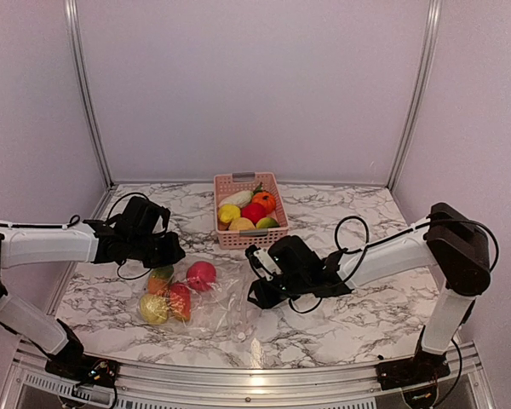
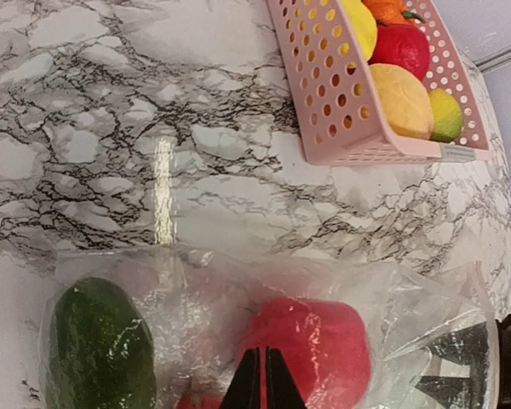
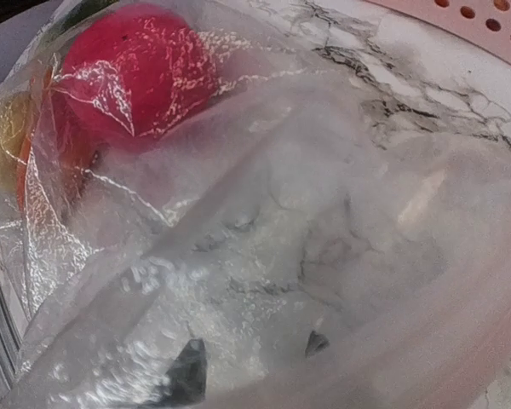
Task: Open the zip-top bag and remove the fake food
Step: Adjust the fake fruit in the zipper food storage bag.
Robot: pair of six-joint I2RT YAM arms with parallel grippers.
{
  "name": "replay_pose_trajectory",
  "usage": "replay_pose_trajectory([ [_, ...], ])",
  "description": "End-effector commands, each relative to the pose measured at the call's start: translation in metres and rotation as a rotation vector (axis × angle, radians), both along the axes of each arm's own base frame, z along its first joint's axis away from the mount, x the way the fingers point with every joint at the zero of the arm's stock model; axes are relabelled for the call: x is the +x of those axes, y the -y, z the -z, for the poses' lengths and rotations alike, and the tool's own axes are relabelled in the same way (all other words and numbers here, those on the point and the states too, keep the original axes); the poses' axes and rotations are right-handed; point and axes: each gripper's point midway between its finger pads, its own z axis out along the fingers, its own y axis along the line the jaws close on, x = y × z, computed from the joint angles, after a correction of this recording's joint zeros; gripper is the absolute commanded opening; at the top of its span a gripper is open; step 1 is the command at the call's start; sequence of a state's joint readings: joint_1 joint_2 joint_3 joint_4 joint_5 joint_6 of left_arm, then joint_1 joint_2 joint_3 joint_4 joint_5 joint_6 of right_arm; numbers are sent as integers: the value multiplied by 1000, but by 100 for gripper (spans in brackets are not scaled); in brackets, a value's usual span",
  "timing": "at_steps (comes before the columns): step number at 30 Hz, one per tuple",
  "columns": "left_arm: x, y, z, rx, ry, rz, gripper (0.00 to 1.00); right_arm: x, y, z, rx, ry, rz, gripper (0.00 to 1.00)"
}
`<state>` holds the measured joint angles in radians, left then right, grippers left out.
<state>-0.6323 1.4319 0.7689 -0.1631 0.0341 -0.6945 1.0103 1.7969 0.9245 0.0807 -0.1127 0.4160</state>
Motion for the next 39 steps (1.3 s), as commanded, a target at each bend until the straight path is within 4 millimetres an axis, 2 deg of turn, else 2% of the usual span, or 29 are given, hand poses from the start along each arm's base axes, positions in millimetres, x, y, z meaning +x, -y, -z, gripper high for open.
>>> replay_pose_trajectory([
  [1,-4,8,-27,0,43,27,4,-3,-4,5,3,-4,-10,38],
  [5,-11,12,-24,-4,31,32,4,-2,-5,5,3,-5,-8,38],
  [17,-21,15,20,23,-50,22,4,-1,-5,5,-3,-1,-9,38],
  [24,-24,20,36,33,-70,35,4,0,-5,3,-3,3,-5,37],
  [30,-26,38,41,33,-66,88,4,2,-6,-2,7,17,-8,38],
  [34,-26,42,42,40,-62,105,4,3,-7,-11,16,47,-17,39],
  [36,-25,40,36,47,-48,102,4,3,-8,-16,19,69,-26,42],
  [39,-22,35,14,62,-5,91,4,1,-10,-21,18,106,-46,45],
])
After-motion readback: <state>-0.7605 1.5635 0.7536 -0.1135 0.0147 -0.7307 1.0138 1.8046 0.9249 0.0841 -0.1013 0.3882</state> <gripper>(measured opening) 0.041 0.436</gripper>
